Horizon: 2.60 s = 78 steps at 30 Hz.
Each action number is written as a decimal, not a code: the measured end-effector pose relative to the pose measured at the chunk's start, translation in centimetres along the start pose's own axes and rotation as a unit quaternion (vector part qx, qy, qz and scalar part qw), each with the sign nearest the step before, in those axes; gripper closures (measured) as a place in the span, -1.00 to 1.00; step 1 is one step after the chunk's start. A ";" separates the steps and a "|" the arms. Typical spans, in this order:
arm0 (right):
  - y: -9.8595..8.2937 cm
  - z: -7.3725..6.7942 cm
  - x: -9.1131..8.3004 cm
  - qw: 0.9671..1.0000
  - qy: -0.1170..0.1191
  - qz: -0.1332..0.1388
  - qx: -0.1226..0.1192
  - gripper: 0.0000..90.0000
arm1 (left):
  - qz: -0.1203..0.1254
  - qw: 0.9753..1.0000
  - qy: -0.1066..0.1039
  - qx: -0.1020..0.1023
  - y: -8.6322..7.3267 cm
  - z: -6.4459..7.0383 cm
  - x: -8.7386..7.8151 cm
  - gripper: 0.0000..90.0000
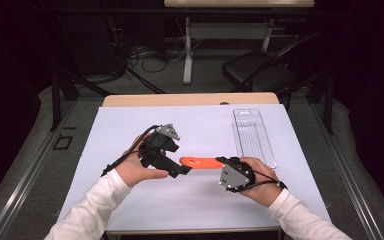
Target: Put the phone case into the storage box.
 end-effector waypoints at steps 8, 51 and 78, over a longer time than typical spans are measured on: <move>-0.5 0.6 -0.1 0.998 0.024 0.010 0.053 0.91 | -0.004 1.000 0.009 0.003 -0.3 -0.5 0.2 -0.65; -1.1 1.7 0.1 0.970 0.095 0.093 0.202 0.91 | 0.050 0.998 0.006 -0.022 0.3 -1.9 0.6 -0.31; -0.7 1.5 0.1 0.969 0.100 0.122 0.189 0.91 | 0.080 0.996 0.017 -0.017 -0.1 -1.8 0.7 0.15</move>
Point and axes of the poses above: each handheld gripper's, and its own axes: x roughly forward along the jaws, y roughly out of its top, z roughly to its right, the point moved 1 cm from there along x, roughly forward along the jaws, and after that the axes turned 10 degrees about -z, right-handed, at the moved point
